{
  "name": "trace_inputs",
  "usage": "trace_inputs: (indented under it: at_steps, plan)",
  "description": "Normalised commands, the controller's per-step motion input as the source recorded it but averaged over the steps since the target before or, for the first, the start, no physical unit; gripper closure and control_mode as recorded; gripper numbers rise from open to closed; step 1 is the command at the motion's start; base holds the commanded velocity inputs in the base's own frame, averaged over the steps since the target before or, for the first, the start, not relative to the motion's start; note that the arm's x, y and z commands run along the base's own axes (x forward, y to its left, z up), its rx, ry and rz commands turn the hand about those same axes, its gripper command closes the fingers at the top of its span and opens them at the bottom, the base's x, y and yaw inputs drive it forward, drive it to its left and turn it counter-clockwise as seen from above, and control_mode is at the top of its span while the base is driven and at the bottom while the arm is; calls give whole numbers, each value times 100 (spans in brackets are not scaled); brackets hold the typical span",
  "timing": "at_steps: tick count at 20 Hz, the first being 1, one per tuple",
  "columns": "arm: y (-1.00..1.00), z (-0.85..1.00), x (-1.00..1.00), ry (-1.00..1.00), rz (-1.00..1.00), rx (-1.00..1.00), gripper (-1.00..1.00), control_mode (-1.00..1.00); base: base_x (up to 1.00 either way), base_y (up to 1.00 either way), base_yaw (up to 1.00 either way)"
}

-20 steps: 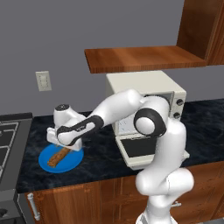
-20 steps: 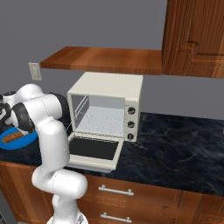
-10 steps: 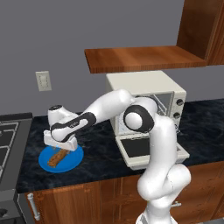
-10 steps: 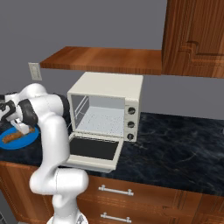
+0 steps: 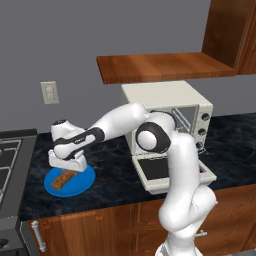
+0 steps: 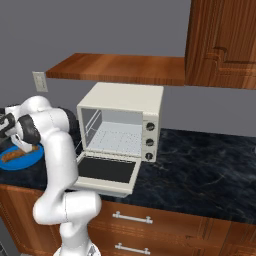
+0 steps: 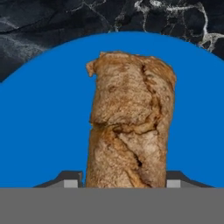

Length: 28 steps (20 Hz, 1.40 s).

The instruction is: Pull the toaster oven rack outwards. Pick up the baguette from the plate and place it on the toaster oven rack. Close the toaster oven door fully and set the temperature to the lowest setting.

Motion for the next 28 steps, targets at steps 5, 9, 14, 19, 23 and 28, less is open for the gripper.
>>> trace_inputs:
  at_steps: [5,9,14,19,23,28]
  plan:
    - [-14,7,-53,-17,0,4,100,-100,0,0,0]
    - [-12,60,-32,-8,-4,8,100,-100,0,0,0]
    - [-26,94,-7,0,-10,9,100,-100,0,0,0]
    - [-63,85,-27,-1,-17,0,100,-100,0,0,0]
    - [-86,54,-17,-1,-34,-2,100,-100,0,0,0]
    - [-99,32,-4,0,-31,0,100,-100,0,0,0]
